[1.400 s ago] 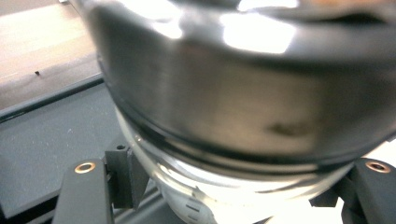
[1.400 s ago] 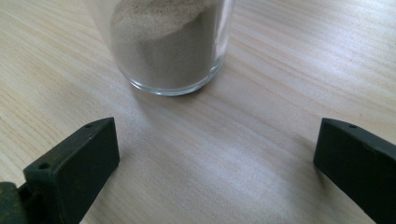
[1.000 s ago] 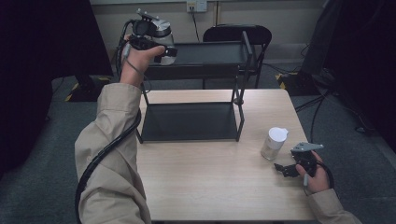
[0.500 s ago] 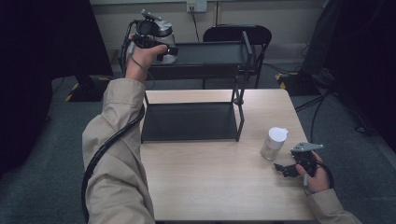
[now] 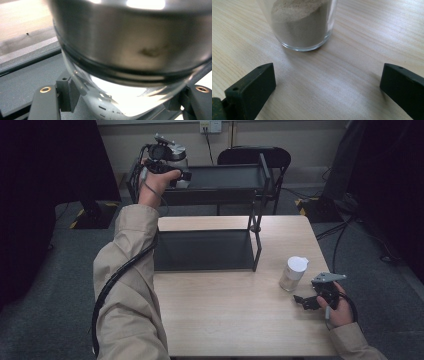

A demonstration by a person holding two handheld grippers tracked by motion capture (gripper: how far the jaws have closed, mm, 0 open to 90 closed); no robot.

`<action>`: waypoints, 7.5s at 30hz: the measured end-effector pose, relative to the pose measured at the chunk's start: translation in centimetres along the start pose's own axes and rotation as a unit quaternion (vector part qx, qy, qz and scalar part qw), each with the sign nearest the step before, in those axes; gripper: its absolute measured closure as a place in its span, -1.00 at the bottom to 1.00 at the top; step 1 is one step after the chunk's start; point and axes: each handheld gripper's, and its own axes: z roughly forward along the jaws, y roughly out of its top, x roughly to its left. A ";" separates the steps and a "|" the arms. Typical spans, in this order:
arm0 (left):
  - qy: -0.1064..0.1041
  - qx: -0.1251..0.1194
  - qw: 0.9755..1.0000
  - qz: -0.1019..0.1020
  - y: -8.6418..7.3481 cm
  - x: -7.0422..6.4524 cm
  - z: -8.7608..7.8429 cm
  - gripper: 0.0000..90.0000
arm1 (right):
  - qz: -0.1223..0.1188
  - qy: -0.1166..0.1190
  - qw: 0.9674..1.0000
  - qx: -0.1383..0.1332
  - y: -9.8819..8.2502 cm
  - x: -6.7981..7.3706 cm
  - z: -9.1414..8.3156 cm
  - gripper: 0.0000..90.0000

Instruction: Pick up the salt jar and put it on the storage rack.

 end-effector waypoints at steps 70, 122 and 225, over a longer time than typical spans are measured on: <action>-0.010 -0.045 0.997 -0.056 -8.2 -5.4 -2.7 -0.96 | 0.002 -0.003 1.000 0.000 -0.1 0.2 -0.1 -1.00; -0.049 -0.032 0.994 -0.094 -17.7 -6.6 1.7 -0.96 | 0.003 -0.003 1.000 0.000 -0.1 0.4 -0.1 -1.00; -0.047 0.062 0.997 -0.011 -32.3 -14.5 8.4 -1.00 | 0.002 -0.002 1.000 0.000 -0.1 0.4 -0.1 -1.00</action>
